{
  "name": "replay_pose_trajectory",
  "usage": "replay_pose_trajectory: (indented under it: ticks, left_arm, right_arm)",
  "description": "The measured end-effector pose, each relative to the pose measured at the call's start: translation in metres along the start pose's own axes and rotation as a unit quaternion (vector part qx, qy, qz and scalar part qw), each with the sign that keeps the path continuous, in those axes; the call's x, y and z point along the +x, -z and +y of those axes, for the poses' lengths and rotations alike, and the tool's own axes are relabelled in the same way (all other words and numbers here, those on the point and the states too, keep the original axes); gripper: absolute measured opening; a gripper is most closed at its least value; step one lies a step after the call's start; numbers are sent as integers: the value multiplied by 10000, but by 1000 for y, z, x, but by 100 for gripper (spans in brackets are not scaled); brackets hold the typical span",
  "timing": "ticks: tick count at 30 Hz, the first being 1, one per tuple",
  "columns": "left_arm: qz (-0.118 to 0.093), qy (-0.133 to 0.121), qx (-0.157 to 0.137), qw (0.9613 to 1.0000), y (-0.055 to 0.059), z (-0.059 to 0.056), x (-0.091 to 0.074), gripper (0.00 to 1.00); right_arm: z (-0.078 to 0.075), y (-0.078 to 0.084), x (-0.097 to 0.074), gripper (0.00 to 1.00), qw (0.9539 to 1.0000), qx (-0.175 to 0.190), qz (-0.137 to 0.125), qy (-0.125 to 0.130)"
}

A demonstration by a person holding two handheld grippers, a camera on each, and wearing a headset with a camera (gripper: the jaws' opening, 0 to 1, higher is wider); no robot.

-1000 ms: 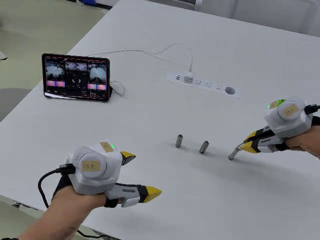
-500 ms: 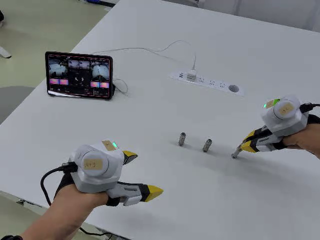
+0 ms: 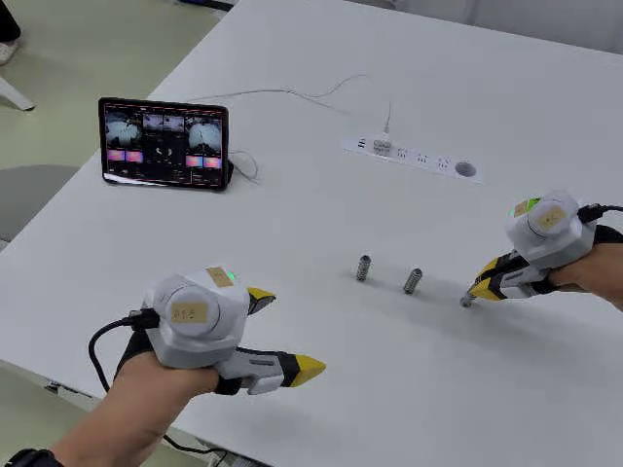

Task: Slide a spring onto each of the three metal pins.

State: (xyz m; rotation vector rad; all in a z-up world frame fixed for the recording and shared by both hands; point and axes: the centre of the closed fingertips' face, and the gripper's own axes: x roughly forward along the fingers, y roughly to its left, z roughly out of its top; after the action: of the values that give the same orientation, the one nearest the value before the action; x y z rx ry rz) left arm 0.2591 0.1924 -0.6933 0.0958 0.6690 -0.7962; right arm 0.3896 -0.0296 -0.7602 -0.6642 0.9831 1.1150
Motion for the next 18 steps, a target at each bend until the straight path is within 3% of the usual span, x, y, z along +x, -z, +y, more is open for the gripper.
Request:
replay_pose_trajectory:
  ticks: [18]
  left_arm:
    - [6, -52, -7, 10000, -3, 3, -3, 69]
  right_arm:
    - [0, 7, 17, 13, 9999, 67, 54, -53]
